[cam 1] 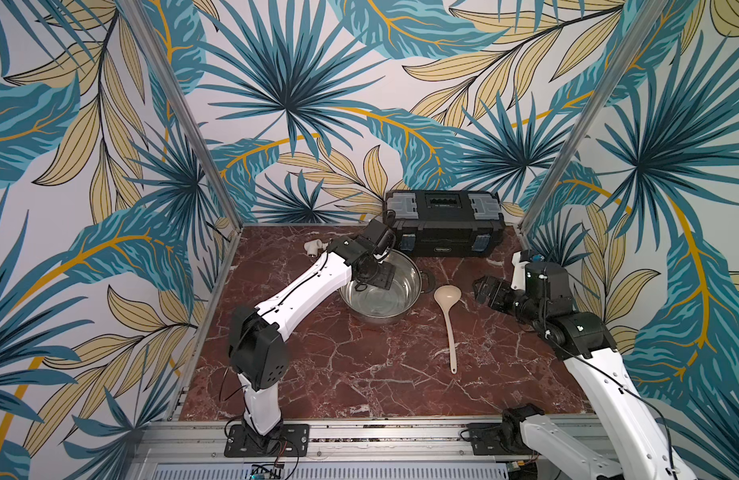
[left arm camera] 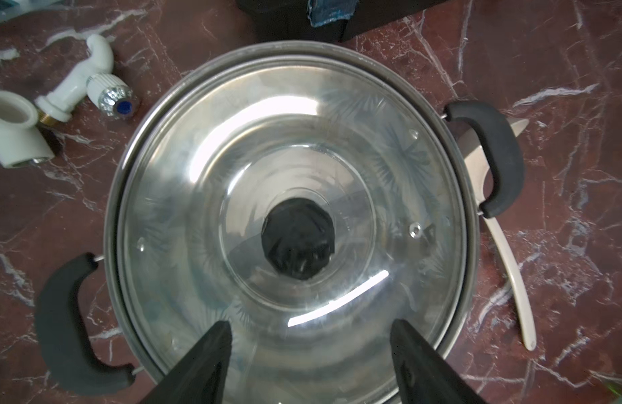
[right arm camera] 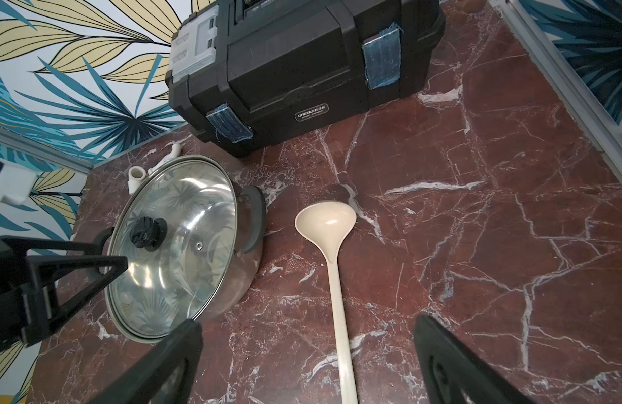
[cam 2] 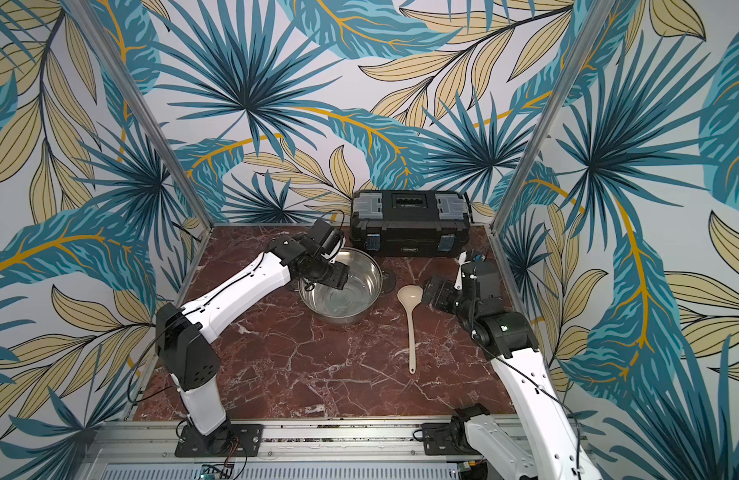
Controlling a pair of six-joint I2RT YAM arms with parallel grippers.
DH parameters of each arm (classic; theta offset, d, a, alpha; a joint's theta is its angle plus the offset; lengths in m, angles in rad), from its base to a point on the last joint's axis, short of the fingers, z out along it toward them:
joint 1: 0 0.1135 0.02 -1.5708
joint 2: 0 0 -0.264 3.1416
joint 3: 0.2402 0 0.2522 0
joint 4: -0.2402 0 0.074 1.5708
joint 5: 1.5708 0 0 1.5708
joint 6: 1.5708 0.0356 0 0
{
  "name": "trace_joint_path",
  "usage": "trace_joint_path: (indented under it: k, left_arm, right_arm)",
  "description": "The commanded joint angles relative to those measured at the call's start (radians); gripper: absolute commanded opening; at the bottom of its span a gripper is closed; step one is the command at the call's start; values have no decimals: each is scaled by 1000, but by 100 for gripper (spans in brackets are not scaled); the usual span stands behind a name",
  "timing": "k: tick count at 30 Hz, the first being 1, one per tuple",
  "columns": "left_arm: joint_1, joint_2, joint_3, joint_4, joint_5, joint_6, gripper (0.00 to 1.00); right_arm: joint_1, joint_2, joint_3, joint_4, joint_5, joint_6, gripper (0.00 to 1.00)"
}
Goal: Stir the soup with a spoon
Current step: Pick up the lid from the pan.
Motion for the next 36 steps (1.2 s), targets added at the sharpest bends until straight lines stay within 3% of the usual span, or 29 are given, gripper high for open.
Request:
trace_joint_path:
  k: [1,6,19,29,36]
  left_arm:
    - [-3,40,102,-56,-53,7,70]
    - [-10,81,130,-51,-82,2,70]
    - [-13,123,136,-23,-38,-4,53]
    - [-20,152,134,-15,-35,-10,50]
    - [-28,137,129,14,-58,-6,42]
  right_arm:
    - [5,-24,-13,-28,5,11,99]
    - [5,-33,-30,-25,5,16,99]
    - [5,-28,-36,-23,15,22,99]
    - [5,-34,-51,-24,22,29,99]
    - [5,-39,-65,-21,16,33,100]
